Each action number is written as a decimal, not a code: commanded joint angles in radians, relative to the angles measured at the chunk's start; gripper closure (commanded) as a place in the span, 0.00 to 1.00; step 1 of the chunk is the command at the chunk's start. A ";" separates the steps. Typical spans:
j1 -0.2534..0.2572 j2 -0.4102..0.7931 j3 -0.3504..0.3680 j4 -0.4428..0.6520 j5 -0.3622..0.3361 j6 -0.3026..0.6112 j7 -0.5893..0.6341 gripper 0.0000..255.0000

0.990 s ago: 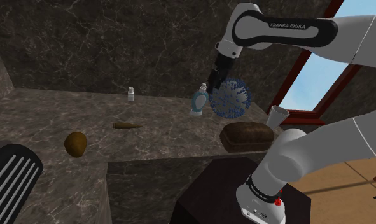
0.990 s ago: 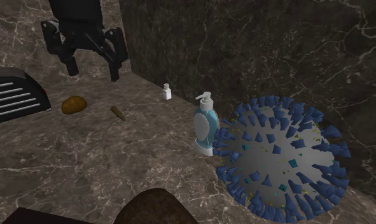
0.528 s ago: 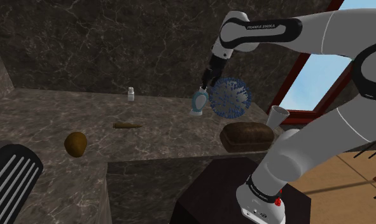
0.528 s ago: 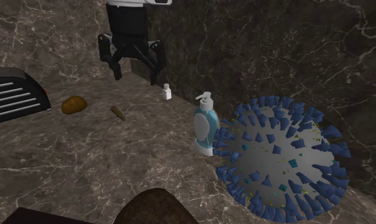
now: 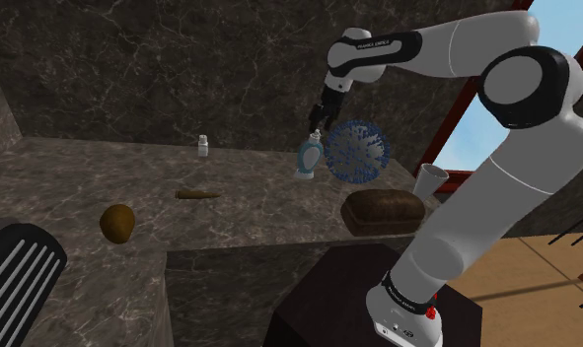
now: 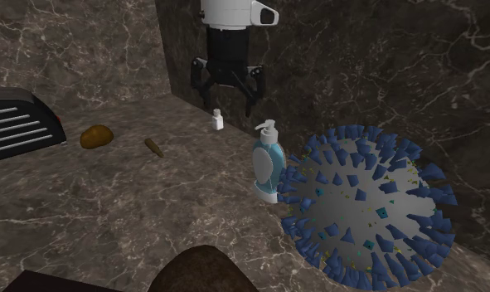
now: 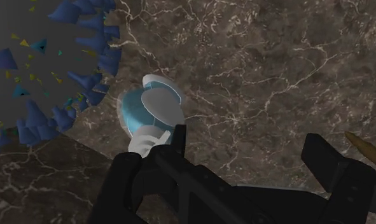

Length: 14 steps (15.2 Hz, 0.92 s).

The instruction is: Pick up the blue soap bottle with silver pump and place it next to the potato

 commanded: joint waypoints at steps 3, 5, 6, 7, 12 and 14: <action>-0.026 0.140 -0.035 0.115 0.039 0.023 -0.038 0.00; -0.044 0.210 -0.049 0.179 0.063 0.026 -0.056 0.00; -0.053 0.245 -0.055 0.213 0.075 0.026 -0.065 0.00; -0.064 0.281 -0.061 0.248 0.088 0.025 -0.073 0.00; -0.073 0.324 -0.060 0.244 0.107 0.071 -0.085 0.00; -0.072 0.334 -0.059 0.229 0.112 0.095 -0.089 0.00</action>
